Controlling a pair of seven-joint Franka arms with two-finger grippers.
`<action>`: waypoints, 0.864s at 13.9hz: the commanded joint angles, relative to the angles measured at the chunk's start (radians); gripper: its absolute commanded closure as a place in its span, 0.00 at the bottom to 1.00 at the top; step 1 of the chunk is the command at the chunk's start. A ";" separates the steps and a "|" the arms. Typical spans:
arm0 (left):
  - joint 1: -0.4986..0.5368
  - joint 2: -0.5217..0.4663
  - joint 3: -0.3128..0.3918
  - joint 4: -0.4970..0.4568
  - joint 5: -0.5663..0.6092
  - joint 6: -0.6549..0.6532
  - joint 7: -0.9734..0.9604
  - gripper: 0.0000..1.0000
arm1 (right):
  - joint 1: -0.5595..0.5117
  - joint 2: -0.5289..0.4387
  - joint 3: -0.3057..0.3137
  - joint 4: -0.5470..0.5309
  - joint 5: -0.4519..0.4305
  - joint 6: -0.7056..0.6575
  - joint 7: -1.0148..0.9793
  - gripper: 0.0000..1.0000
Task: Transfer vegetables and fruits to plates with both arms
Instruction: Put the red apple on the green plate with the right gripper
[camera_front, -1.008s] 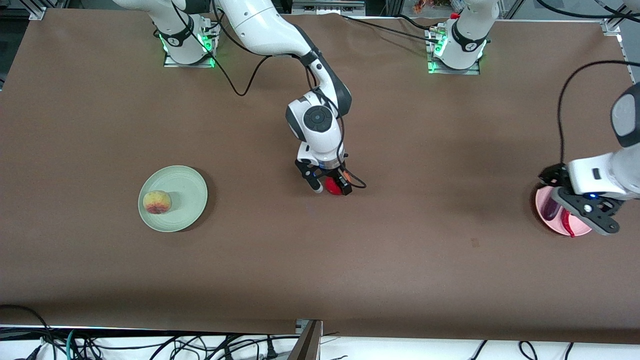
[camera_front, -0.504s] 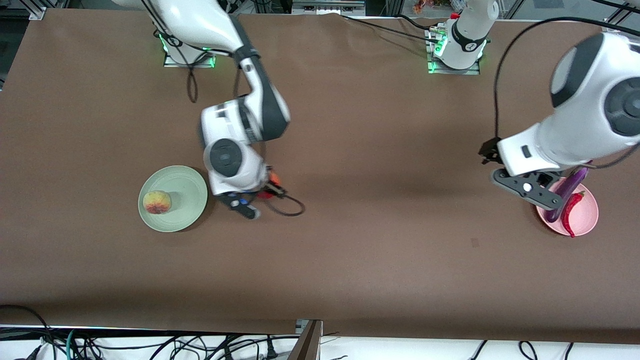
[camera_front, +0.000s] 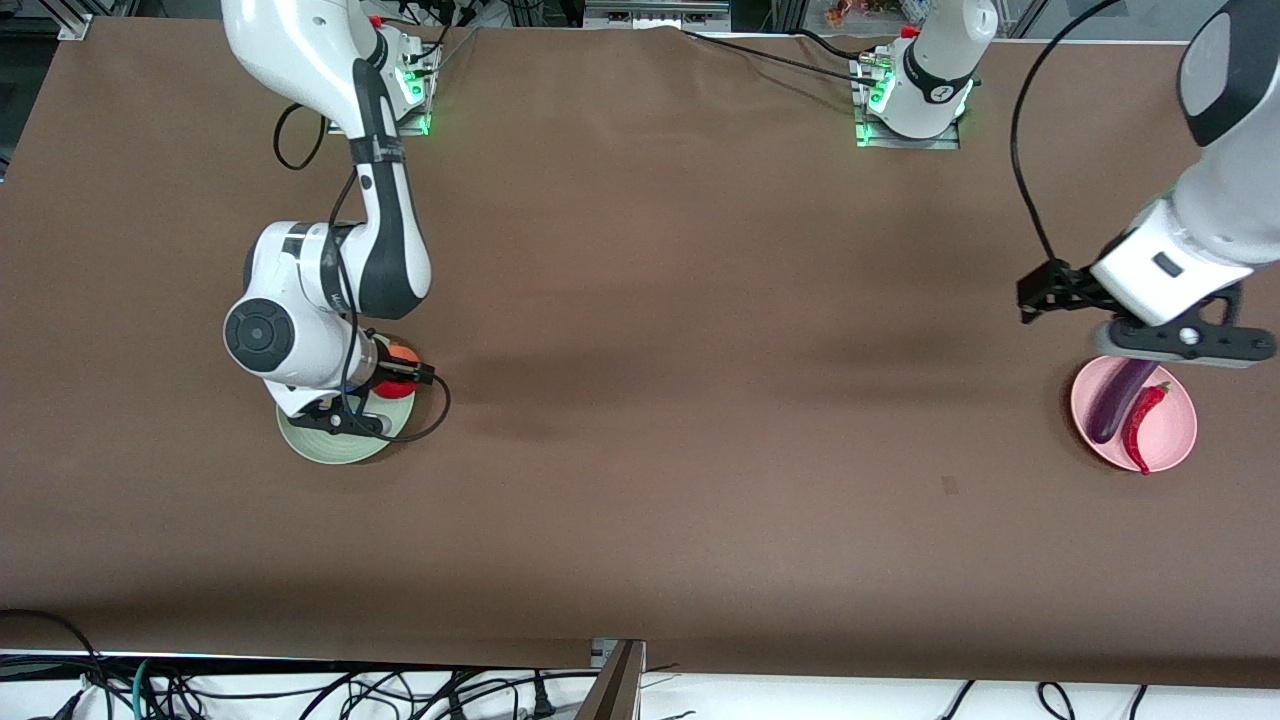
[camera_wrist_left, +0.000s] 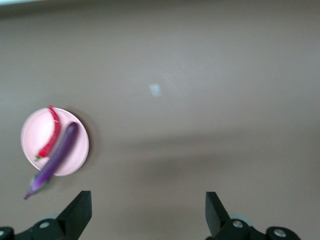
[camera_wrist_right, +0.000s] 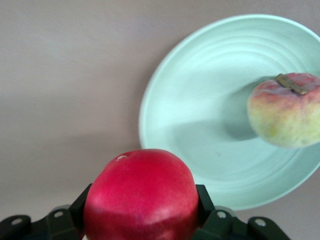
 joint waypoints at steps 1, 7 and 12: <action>-0.059 -0.199 0.067 -0.269 -0.029 0.122 -0.026 0.00 | -0.023 -0.059 -0.006 -0.112 0.016 0.083 -0.114 0.40; -0.050 -0.198 0.111 -0.270 -0.127 0.083 -0.011 0.00 | -0.040 -0.047 -0.007 -0.053 0.059 0.068 -0.148 0.00; -0.064 -0.191 0.073 -0.261 -0.093 0.072 -0.014 0.00 | -0.018 -0.057 -0.040 0.109 -0.052 -0.086 -0.139 0.00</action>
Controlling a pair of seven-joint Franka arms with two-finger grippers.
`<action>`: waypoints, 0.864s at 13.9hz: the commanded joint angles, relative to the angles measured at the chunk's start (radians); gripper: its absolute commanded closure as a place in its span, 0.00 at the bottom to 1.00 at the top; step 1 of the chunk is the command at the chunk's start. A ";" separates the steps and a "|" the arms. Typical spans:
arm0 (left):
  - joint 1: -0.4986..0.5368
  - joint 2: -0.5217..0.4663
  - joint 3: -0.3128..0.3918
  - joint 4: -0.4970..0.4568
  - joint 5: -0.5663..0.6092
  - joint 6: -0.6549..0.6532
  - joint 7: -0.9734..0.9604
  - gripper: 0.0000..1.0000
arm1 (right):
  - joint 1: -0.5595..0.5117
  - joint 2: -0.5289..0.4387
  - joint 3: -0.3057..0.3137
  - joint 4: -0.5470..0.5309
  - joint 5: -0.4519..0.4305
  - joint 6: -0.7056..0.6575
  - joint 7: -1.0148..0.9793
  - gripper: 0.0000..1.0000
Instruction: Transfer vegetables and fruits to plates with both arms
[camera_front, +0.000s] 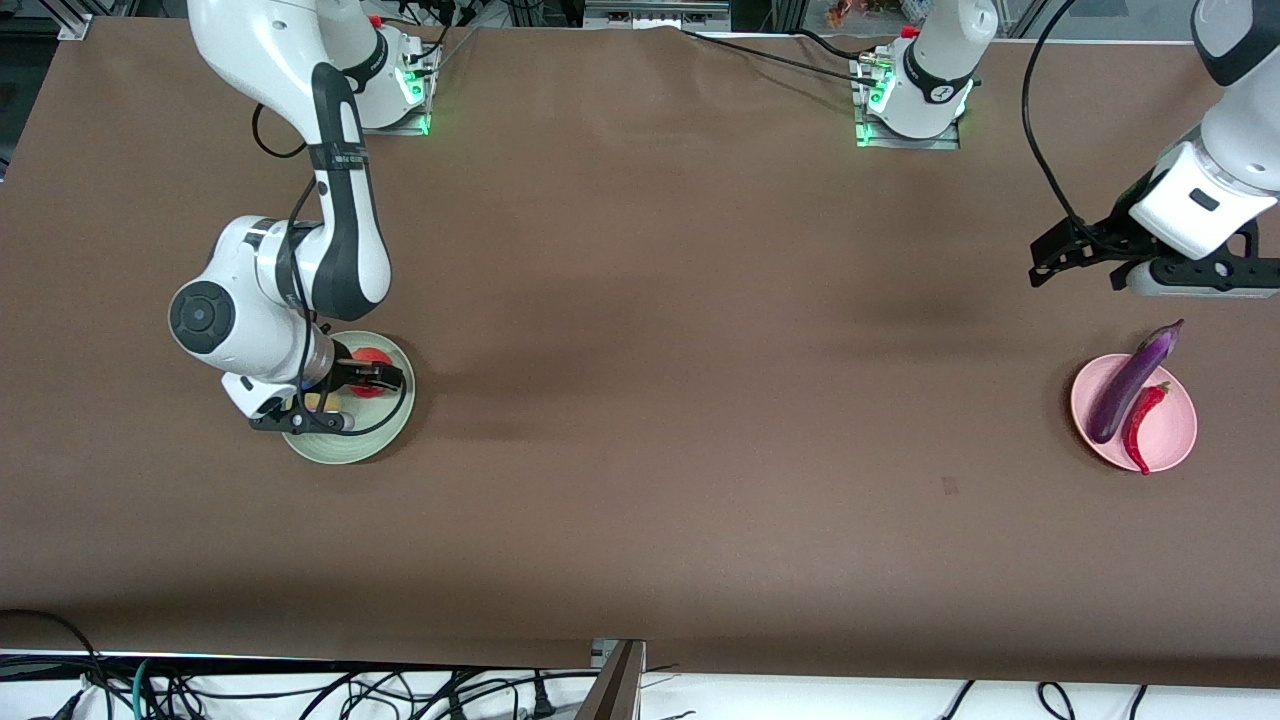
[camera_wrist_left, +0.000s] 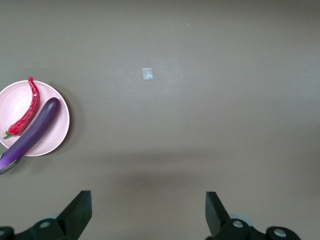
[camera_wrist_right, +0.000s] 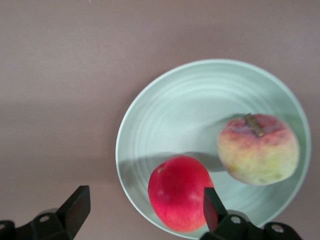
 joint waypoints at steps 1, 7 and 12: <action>-0.010 0.010 -0.011 0.034 0.038 -0.033 -0.001 0.00 | 0.022 -0.030 -0.027 0.129 -0.065 -0.197 0.066 0.00; -0.010 0.015 -0.008 0.059 0.041 -0.069 0.002 0.00 | 0.122 -0.295 -0.061 0.177 -0.229 -0.416 0.313 0.00; -0.012 0.023 -0.009 0.073 0.041 -0.070 0.002 0.00 | 0.009 -0.461 0.089 0.161 -0.355 -0.483 0.318 0.00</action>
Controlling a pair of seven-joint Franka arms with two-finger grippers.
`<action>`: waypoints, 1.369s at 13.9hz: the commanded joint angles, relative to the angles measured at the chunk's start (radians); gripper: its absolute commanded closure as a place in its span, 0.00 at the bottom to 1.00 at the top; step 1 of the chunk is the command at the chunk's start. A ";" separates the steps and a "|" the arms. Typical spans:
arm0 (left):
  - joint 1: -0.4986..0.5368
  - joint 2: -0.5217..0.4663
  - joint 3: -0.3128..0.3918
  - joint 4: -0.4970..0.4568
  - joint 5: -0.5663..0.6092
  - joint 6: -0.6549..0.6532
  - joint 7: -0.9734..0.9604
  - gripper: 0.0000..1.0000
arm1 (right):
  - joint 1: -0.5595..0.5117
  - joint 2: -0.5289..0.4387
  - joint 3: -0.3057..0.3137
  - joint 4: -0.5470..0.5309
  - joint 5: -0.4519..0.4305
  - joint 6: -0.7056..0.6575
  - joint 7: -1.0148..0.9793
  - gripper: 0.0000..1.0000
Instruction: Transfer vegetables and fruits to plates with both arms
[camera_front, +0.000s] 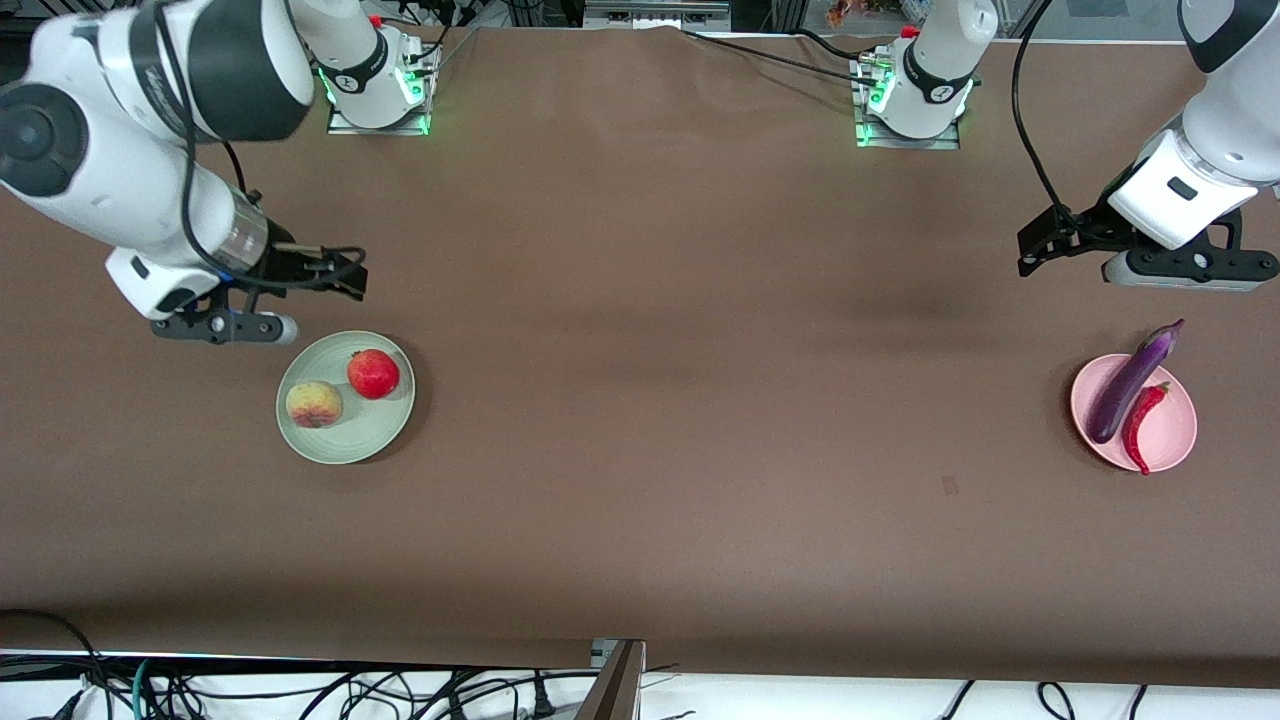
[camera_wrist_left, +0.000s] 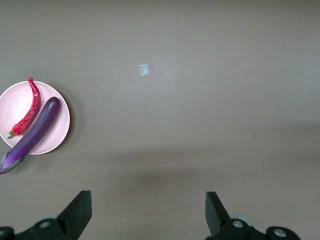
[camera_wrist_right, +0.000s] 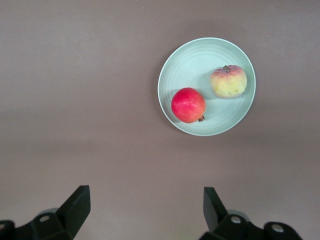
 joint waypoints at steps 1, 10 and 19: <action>-0.009 0.021 0.004 0.041 0.022 -0.026 0.001 0.00 | -0.217 -0.138 0.233 -0.052 -0.103 -0.029 0.023 0.00; -0.009 0.020 -0.034 0.056 0.052 -0.073 -0.001 0.00 | -0.778 -0.273 0.710 -0.132 -0.182 -0.049 -0.107 0.00; -0.009 0.021 -0.039 0.067 0.052 -0.079 -0.001 0.00 | -0.773 -0.246 0.708 -0.072 -0.203 -0.051 -0.116 0.00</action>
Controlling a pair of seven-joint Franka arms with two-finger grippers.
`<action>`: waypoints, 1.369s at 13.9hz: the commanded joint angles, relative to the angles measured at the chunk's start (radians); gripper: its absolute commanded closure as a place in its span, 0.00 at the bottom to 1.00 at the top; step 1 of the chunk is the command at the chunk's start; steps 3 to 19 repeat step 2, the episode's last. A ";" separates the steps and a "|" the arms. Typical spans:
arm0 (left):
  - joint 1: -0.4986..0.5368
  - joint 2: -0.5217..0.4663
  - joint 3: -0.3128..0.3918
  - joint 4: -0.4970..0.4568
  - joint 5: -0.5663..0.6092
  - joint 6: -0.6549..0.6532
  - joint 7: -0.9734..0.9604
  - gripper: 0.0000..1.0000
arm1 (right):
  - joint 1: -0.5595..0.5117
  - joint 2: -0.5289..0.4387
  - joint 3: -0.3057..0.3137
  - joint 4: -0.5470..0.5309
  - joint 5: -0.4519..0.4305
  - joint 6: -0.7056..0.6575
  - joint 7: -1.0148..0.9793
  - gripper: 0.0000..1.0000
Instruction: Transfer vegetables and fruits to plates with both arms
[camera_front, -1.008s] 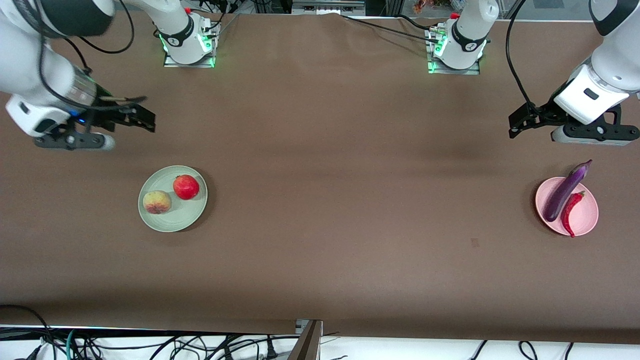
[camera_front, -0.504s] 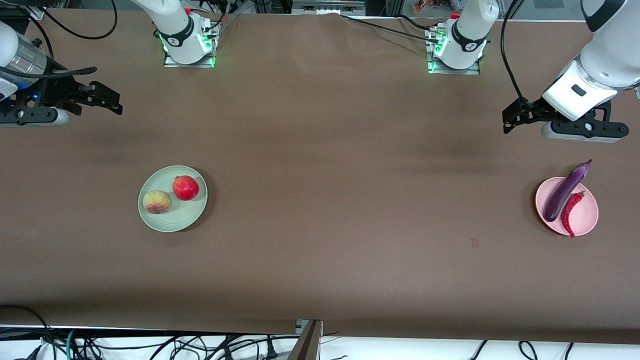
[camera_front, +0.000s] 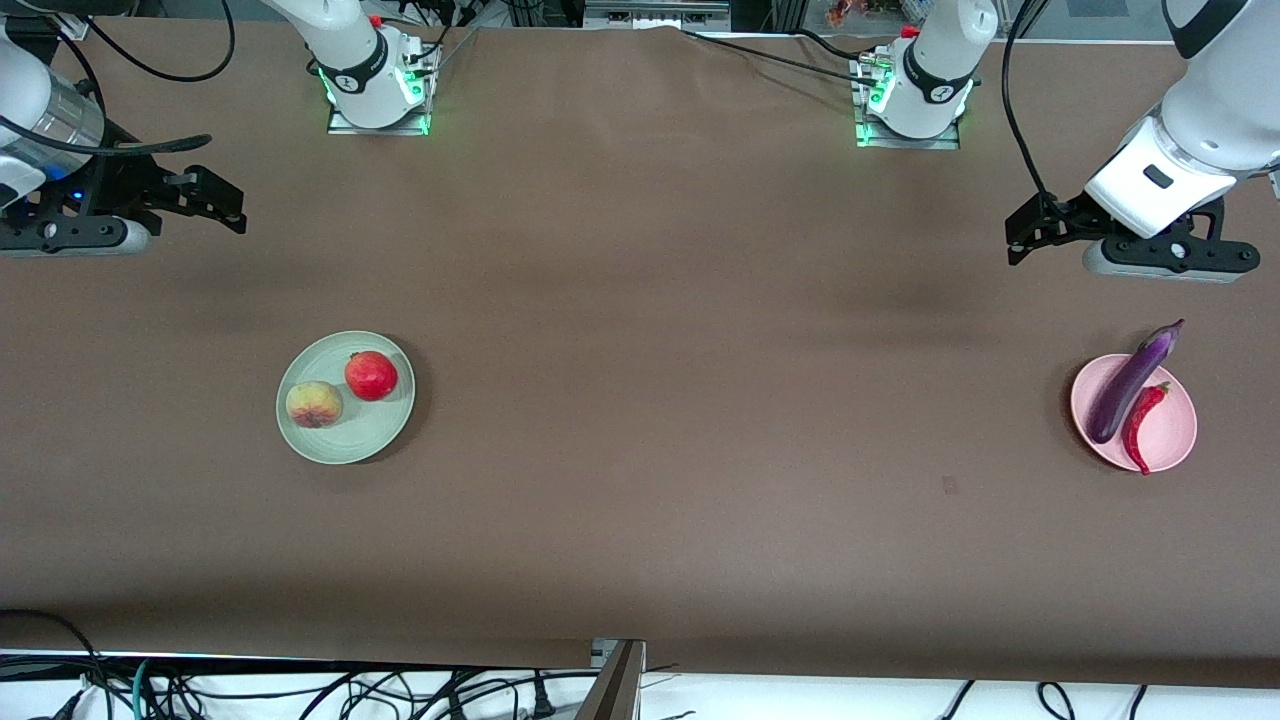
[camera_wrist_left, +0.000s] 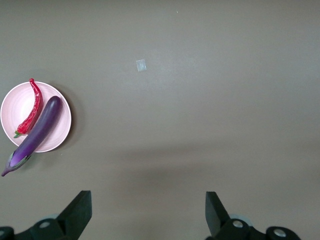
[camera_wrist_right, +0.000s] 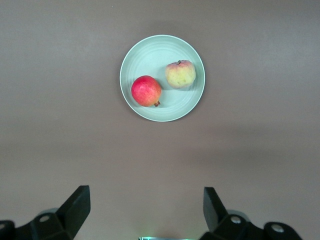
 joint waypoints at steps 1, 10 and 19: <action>-0.007 0.019 0.000 0.037 0.023 -0.025 -0.001 0.00 | -0.016 0.011 0.008 0.027 -0.008 -0.006 -0.011 0.00; -0.007 0.019 0.000 0.037 0.023 -0.025 -0.001 0.00 | -0.015 0.011 0.008 0.025 -0.008 -0.015 -0.001 0.00; -0.007 0.019 0.000 0.037 0.023 -0.025 -0.001 0.00 | -0.015 0.011 0.008 0.025 -0.008 -0.015 -0.001 0.00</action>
